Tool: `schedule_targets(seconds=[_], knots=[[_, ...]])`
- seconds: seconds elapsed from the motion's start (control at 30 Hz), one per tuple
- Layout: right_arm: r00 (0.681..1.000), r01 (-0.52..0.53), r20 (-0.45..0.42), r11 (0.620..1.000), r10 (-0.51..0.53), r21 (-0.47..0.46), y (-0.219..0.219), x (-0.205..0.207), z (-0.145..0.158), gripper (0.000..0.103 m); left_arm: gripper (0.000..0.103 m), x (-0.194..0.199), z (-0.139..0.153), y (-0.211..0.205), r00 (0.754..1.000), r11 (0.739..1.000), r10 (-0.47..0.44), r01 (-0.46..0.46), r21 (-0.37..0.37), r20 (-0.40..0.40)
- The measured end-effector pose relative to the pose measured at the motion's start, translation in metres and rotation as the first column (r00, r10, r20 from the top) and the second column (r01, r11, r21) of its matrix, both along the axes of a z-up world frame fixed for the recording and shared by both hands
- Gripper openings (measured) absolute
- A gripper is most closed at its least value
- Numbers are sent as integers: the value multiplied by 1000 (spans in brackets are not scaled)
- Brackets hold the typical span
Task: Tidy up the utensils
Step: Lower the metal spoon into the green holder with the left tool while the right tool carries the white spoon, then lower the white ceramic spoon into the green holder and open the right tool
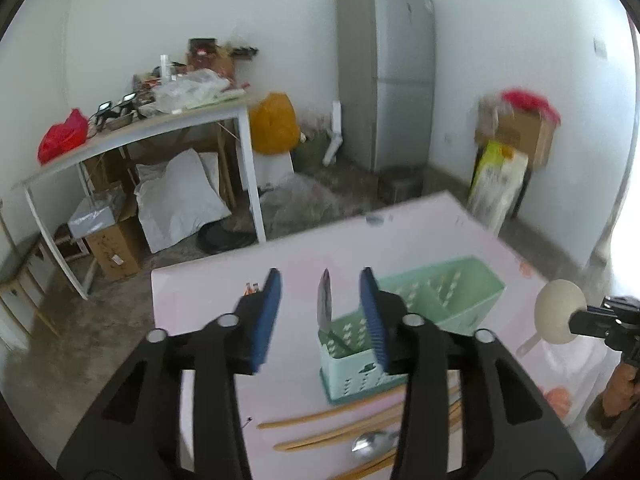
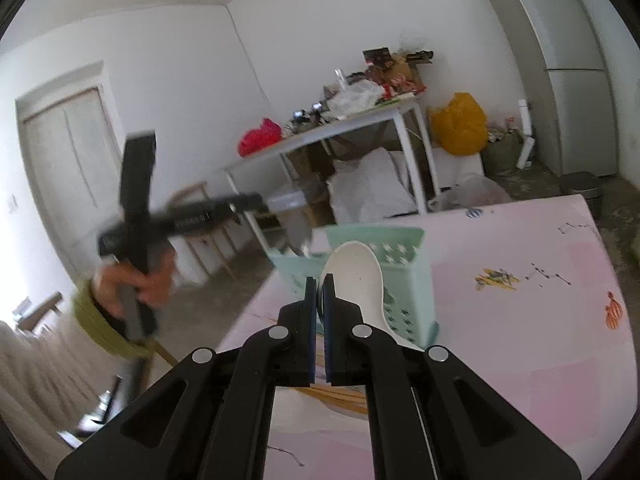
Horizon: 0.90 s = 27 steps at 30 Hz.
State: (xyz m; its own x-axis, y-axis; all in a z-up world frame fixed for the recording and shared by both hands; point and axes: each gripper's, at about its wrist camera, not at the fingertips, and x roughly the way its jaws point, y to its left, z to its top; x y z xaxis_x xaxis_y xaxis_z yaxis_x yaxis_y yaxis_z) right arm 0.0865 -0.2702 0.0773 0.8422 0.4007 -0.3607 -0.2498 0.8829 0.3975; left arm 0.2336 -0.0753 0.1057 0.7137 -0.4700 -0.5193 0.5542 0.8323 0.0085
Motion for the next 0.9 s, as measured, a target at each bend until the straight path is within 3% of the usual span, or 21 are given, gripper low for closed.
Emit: schedule_targets(seconds=[0.1,0.2,0.5,0.67,0.9], knots=[[998,-42,47,998,39,55,-6,-1,22,3,50,-6,-6,21,999,993,49,-48,-111,8],[990,-92,113,989,79,112,-14,2,49,3,52,-8,-16,41,996,980,87,-88,-177,-15],[958,-184,249,970,141,161,-21,39,103,3,56,-18,-57,80,987,947,128,-151,-284,-98],[960,-200,231,963,156,181,-19,74,96,3,56,-18,-76,90,981,937,122,-163,-309,-149],[985,-155,101,969,138,194,-20,109,47,3,56,-24,-98,96,974,936,121,-177,-305,-192]])
